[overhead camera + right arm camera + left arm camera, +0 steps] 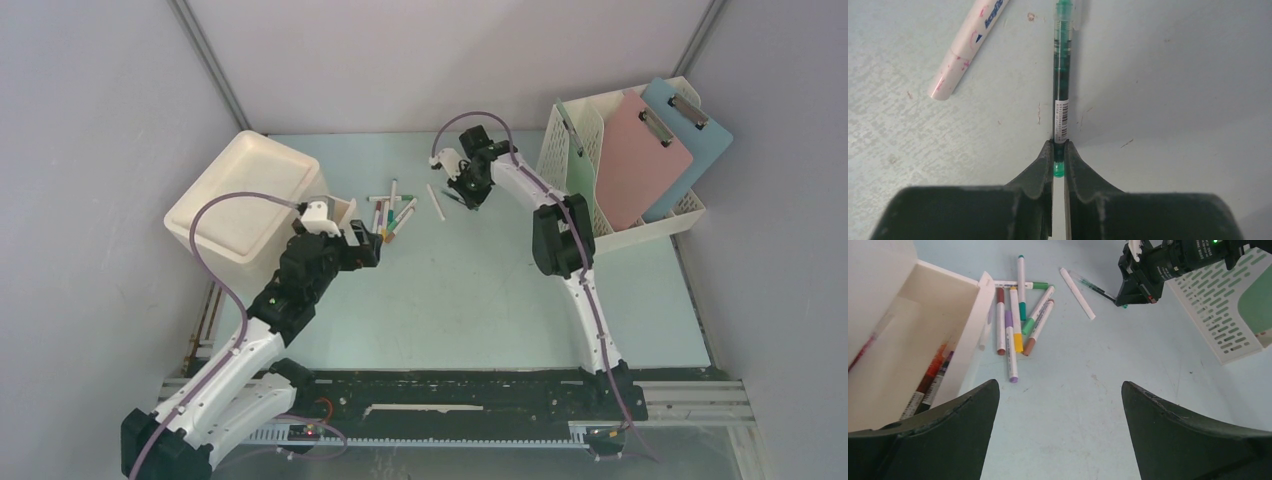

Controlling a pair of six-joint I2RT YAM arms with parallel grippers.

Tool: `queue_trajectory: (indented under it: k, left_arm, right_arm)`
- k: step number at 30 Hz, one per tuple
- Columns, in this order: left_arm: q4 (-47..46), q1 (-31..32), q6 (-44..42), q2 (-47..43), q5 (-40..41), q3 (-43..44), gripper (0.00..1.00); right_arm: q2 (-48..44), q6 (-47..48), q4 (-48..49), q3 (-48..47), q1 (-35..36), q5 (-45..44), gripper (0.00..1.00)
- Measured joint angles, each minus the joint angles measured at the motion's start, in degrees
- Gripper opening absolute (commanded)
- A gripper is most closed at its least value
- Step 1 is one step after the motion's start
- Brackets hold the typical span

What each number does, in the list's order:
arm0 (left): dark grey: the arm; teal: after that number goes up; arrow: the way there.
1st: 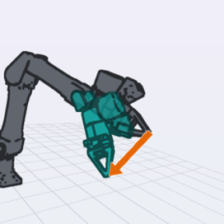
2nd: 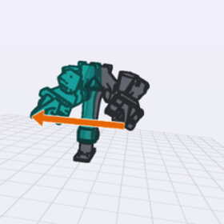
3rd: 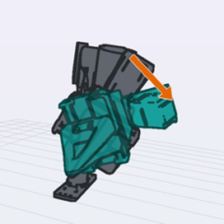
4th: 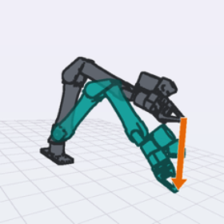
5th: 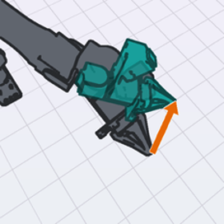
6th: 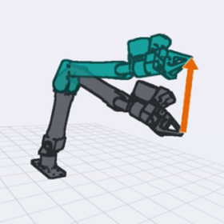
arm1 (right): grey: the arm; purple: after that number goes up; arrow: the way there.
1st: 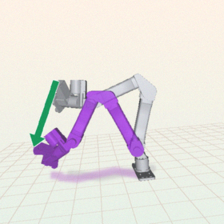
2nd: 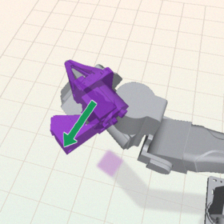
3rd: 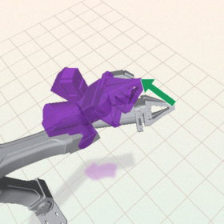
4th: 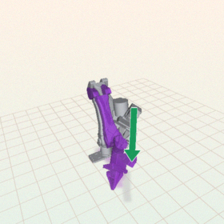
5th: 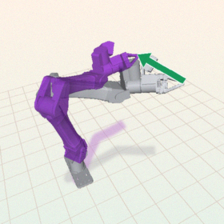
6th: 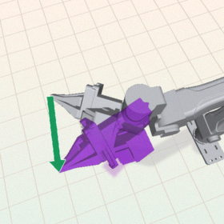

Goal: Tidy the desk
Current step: Pick up the stationery from the center of the board.

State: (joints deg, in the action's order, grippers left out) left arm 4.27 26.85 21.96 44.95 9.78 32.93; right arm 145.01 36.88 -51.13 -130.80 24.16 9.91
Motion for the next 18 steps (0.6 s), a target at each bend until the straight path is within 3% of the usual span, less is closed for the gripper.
queue_trajectory:
  k: [9,18]
  left_arm:
    - [-7.9,0.0,6.2,1.3,-7.3,-4.0,1.00]
    - [-22.7,0.3,14.9,5.6,-15.9,-6.8,1.00]
  right_arm:
    - [-9.9,-4.0,2.9,17.1,-0.7,5.9,0.00]
    - [-20.8,-10.9,4.5,32.7,-0.9,15.3,0.00]
